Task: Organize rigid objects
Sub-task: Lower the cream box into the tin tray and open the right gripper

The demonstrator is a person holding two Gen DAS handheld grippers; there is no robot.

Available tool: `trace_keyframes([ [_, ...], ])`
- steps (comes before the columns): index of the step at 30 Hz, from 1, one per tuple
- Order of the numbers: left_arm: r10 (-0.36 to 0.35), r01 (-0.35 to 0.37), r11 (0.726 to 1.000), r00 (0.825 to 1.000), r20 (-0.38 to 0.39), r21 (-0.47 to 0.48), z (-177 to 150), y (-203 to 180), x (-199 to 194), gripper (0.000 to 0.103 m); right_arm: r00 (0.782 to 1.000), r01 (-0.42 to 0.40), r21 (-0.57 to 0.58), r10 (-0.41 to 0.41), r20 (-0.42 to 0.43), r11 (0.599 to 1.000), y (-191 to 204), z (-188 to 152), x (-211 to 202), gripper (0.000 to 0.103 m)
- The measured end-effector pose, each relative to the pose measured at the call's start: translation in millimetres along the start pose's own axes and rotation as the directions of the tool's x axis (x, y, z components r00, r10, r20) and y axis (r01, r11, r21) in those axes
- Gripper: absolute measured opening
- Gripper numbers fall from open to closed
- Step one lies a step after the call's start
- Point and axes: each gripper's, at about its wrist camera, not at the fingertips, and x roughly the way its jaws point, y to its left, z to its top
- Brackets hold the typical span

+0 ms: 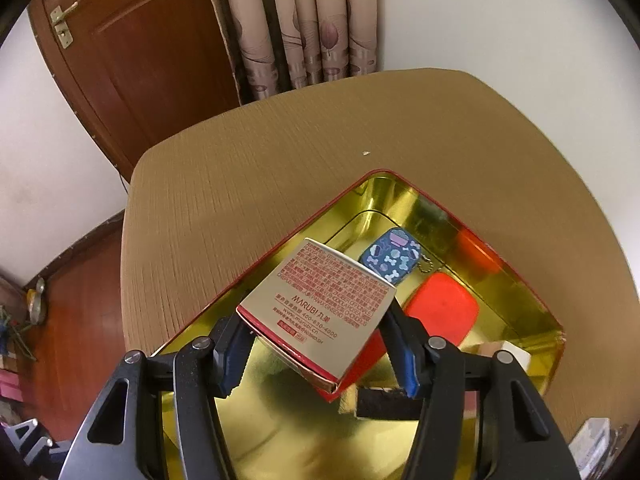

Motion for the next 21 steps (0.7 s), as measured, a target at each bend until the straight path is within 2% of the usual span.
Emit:
trace_keyframes([
  [3,0.011,-0.012,1.000,1.000,0.012,0.026,-1.3,-5.2,-0.9,0.060,1.000,-0.006,0.001,0.006,0.012,1.000,-1.2,0.1,3.1,0.057],
  [7,0.003,-0.003,1.000,1.000,-0.018,0.021,-3.1,-6.0,3.7,0.060,1.000,-0.002,0.002,0.002,0.014,1.000,-1.7,0.7,2.1,0.057],
  [13,-0.001,0.001,1.000,1.000,-0.019,0.015,-5.2,-6.4,2.4,0.060,0.999,-0.012,0.031,0.011,0.034,0.999,-6.7,3.6,-0.5,0.071],
  [16,0.004,-0.004,0.999,1.000,-0.013,0.037,-6.8,-11.6,1.7,0.060,0.995,-0.052,0.064,0.046,0.088,0.997,-12.5,-0.1,-17.4,0.074],
  [21,0.010,-0.008,0.998,1.000,-0.019,0.069,-8.7,-18.0,3.8,0.060,0.976,-0.069,0.124,0.041,0.216,0.990,-24.1,-24.6,-62.9,0.077],
])
